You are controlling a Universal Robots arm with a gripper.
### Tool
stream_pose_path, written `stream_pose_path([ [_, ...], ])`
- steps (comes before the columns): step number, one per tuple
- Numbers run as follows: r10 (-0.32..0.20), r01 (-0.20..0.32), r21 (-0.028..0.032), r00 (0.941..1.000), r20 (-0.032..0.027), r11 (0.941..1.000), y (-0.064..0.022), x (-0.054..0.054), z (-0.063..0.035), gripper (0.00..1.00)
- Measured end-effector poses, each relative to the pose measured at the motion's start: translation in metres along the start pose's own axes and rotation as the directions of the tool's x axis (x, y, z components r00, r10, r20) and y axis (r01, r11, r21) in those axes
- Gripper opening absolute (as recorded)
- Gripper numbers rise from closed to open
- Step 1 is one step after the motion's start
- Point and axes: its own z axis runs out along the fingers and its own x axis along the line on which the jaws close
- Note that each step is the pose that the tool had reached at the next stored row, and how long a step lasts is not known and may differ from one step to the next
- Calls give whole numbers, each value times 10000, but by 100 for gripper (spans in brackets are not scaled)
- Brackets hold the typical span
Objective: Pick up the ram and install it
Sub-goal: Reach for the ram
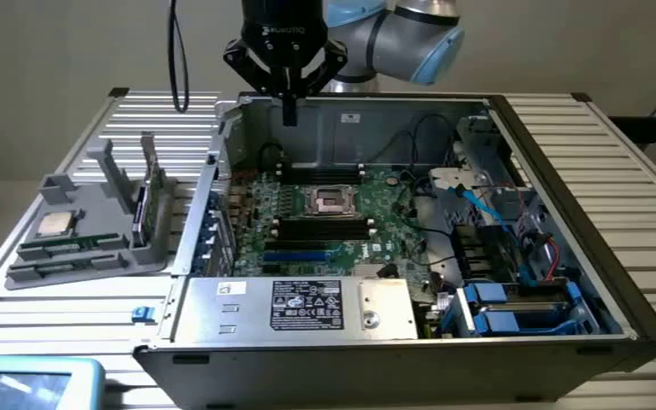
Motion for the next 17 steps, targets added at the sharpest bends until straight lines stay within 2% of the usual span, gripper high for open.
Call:
stream_pose_path([
  [14,-1,1,0,10000,1,10000,1,2,0,9],
  [17,-1,1,2,10000,-1,10000,5,92,-2,9],
])
